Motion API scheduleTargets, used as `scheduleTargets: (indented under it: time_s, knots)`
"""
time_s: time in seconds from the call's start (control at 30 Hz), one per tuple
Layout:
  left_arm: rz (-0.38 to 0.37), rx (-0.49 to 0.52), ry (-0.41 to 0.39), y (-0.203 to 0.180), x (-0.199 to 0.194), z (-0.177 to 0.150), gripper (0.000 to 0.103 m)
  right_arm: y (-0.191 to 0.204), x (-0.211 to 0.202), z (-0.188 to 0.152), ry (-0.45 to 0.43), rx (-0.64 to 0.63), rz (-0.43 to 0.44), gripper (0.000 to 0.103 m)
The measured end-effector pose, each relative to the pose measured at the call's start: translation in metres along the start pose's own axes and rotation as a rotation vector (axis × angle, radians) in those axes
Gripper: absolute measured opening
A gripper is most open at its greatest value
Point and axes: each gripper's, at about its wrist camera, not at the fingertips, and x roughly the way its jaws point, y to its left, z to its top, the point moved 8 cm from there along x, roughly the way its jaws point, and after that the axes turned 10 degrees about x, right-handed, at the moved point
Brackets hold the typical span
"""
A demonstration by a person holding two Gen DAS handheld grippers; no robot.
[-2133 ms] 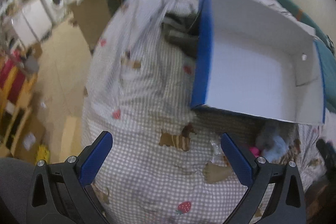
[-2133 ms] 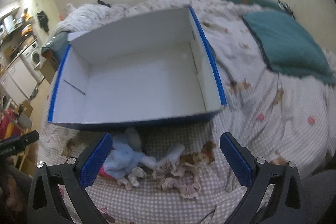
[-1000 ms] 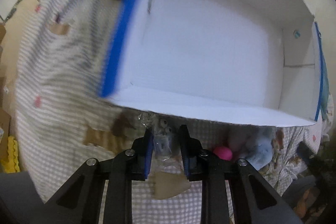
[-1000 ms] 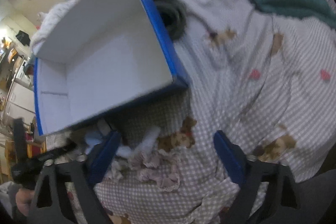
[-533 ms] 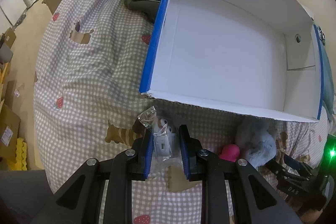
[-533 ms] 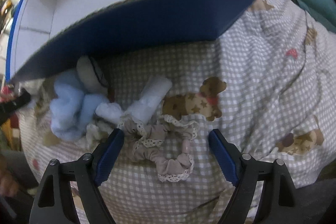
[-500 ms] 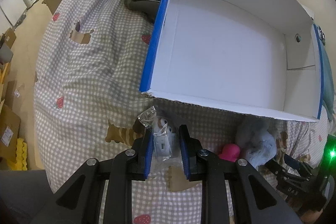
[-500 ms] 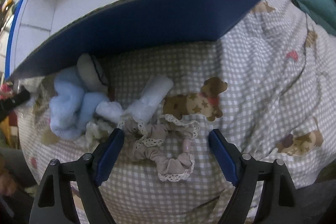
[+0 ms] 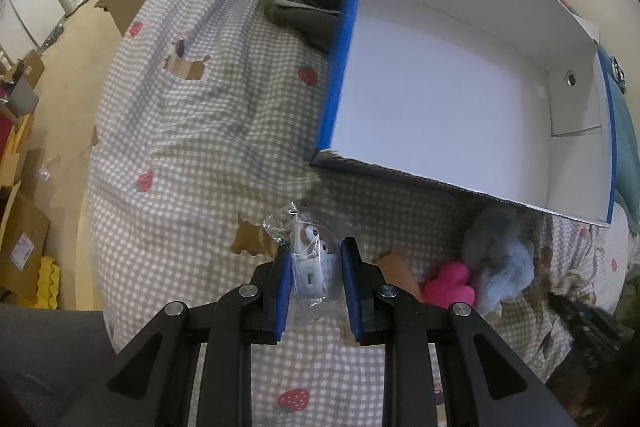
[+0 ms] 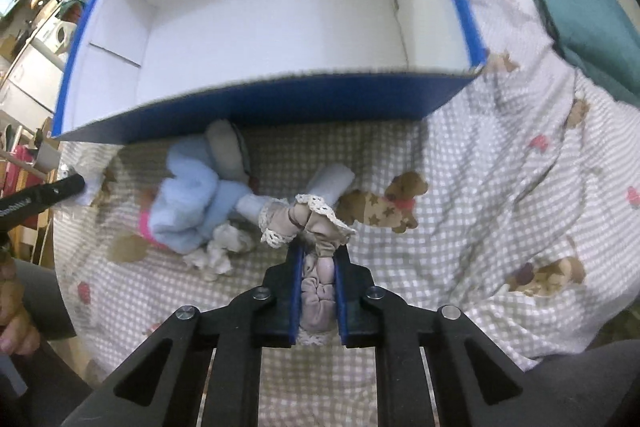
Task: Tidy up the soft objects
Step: 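Carry the bag and doll over the box with both grippers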
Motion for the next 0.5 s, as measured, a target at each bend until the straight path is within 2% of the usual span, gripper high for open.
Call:
scheduleTargets:
  time_s: [0.13,0.27,0.37,0.5]
  knots:
    - [0.009,-0.012,-0.014,0.006,-0.004,-0.002,0.021,0.008,-0.032,0.002,-0.083,-0.031,-0.016,0.016]
    - [0.023,-0.003,-0.042,0.007,-0.012,-0.001,0.021,0.008,-0.073,0.013,-0.153,-0.037,0.006,0.016]
    - [0.029,0.007,-0.064,0.005,-0.019,-0.001,0.021,0.006,-0.098,0.022,-0.206,-0.020,0.053,0.016]
    - [0.048,0.027,-0.087,0.004,-0.025,-0.003,0.021,0.008,-0.138,0.048,-0.280,0.011,0.176,0.016]
